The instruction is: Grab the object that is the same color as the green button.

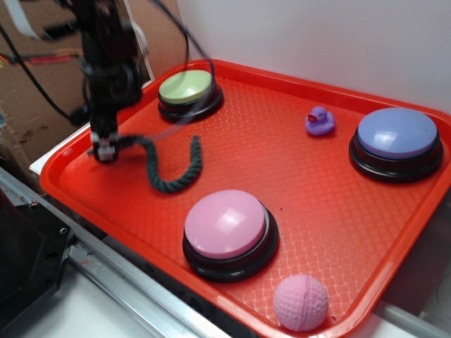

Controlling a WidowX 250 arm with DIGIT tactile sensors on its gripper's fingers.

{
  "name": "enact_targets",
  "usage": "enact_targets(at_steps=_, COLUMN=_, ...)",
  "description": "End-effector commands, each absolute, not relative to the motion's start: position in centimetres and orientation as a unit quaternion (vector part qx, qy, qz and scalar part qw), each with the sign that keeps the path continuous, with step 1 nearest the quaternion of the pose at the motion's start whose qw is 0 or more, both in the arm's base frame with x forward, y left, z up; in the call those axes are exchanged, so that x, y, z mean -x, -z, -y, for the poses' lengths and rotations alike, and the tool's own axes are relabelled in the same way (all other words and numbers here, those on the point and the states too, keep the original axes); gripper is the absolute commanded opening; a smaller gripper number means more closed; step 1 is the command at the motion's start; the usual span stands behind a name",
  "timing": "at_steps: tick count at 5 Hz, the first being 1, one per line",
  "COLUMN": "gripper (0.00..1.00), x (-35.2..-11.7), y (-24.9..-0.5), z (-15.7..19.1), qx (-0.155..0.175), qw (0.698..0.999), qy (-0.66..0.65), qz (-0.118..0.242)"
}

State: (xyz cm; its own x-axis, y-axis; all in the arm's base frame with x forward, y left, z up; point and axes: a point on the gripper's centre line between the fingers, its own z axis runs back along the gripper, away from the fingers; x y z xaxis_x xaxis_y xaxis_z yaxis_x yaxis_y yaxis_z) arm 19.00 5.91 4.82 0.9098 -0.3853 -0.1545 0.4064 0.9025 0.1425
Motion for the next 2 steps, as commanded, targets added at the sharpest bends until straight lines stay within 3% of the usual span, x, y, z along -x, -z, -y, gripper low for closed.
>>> enact_targets(at_steps=1, gripper=0.00, x=-17.3, y=-15.7, z=-2.1, qx=-0.003, qw=1.000, qy=-0.019, qz=-0.011)
enact_targets(at_steps=2, gripper=0.00, x=-16.5, y=-20.7, z=-0.4, qx=0.008, qw=0.998, qy=-0.050, qz=0.022)
